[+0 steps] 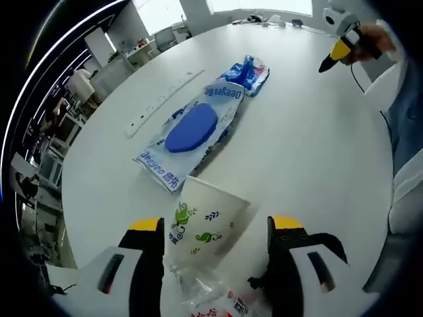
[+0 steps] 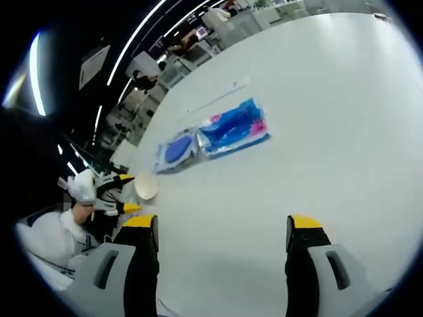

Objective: Arrange the tabletop items into an orderly group along one side of the table until the central work area is clear of visible clutter.

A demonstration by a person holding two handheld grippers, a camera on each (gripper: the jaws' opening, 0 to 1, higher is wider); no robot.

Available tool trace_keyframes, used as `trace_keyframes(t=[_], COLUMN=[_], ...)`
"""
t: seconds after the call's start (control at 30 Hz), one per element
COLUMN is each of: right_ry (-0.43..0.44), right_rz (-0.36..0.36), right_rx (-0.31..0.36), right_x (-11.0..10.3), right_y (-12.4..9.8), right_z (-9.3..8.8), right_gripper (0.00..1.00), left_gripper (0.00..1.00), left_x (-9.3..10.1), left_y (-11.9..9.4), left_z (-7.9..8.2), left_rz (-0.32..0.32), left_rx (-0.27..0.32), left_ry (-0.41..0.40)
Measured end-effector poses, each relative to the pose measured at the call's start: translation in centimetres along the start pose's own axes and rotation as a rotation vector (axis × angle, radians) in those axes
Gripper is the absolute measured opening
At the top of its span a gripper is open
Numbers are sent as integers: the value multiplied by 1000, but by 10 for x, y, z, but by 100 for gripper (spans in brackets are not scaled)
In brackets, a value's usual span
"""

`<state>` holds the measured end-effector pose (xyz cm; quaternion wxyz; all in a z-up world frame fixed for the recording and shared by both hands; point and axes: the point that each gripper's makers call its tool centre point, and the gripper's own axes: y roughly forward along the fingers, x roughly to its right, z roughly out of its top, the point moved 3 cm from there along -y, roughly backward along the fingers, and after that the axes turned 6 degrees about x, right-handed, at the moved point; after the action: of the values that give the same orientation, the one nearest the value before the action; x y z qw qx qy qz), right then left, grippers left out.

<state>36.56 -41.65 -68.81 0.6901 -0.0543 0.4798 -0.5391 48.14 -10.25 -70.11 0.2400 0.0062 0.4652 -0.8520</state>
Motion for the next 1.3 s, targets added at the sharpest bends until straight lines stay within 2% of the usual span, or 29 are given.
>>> trace_keyframes(t=[0.23,0.37,0.47,0.67,0.97,1.13,1.3], right_ry=[5,16,29,32,35,18,3], right_rz=[7,7,12,12,16,27,48], right_rx=[-10,-7,-8,-4,-1,3,18], right_x=[-1,-2,-3,-3,-3,-7,-12], right_y=[2,2,2,0,-1,-4,-3], right_z=[-2,-2,-4,-5,-7,-6,-3], right_gripper=[76,76,75,74,74,72,69], left_gripper=[57,47,41,39,38,38,38], left_x=[1,-4,-8,-6,-11,-7,4], left_y=[5,8,11,11,-5,-18,-27], left_z=[-2,-2,-7,-1,9,21,34], left_rz=[-1,13,28,40,97,129,119], left_rx=[-27,-39,-63,-31,153,269,371], left_ry=[43,38,-5,-94,-386,-466,-521])
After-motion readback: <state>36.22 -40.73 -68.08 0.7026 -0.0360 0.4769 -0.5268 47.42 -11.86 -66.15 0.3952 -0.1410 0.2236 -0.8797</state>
